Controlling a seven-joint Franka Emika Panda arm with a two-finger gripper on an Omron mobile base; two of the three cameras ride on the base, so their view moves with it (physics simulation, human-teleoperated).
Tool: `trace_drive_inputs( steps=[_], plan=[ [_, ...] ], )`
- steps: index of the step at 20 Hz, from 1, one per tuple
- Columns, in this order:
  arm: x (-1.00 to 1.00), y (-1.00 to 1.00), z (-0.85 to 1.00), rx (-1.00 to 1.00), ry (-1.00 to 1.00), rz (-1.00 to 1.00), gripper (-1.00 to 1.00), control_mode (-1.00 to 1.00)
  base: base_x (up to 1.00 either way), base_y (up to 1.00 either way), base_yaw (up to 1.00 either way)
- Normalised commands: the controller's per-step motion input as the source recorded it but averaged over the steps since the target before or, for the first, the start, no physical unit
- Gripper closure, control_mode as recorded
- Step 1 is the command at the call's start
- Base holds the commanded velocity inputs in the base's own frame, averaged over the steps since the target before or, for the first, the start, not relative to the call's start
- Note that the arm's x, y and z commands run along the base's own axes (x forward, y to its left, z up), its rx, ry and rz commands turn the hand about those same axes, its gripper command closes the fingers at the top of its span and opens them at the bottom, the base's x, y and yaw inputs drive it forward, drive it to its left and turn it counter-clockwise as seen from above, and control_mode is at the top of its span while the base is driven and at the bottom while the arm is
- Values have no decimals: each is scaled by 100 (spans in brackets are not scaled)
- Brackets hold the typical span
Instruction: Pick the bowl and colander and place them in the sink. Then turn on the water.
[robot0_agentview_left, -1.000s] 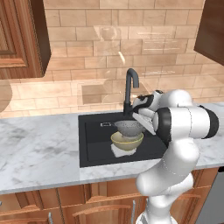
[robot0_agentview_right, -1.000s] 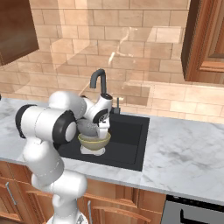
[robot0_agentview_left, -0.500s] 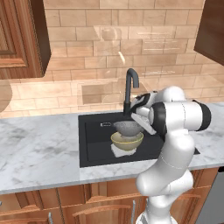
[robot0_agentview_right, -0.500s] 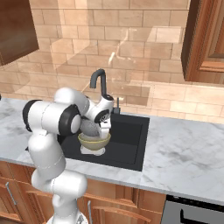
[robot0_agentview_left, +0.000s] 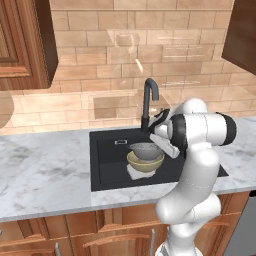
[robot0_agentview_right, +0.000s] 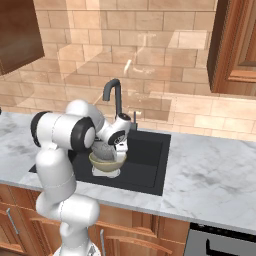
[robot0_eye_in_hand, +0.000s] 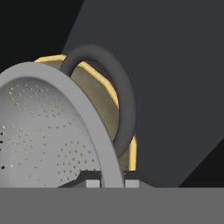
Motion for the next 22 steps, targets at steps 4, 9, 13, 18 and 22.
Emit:
trace_drive_inputs(
  steps=[4, 9, 13, 18, 22],
  plan=[
    [2, -1, -15, 0, 0, 0, 100, -100, 0, 0, 0],
    [2, -3, -10, 0, 0, 0, 100, -100, 0, 0, 0],
    [0, -4, -16, 0, 0, 0, 100, -100, 0, 0, 0],
    [0, -3, -17, 0, 0, 0, 100, -100, 0, 0, 0],
    [1, 0, -17, 0, 0, 0, 100, -100, 0, 0, 0]
  ],
)
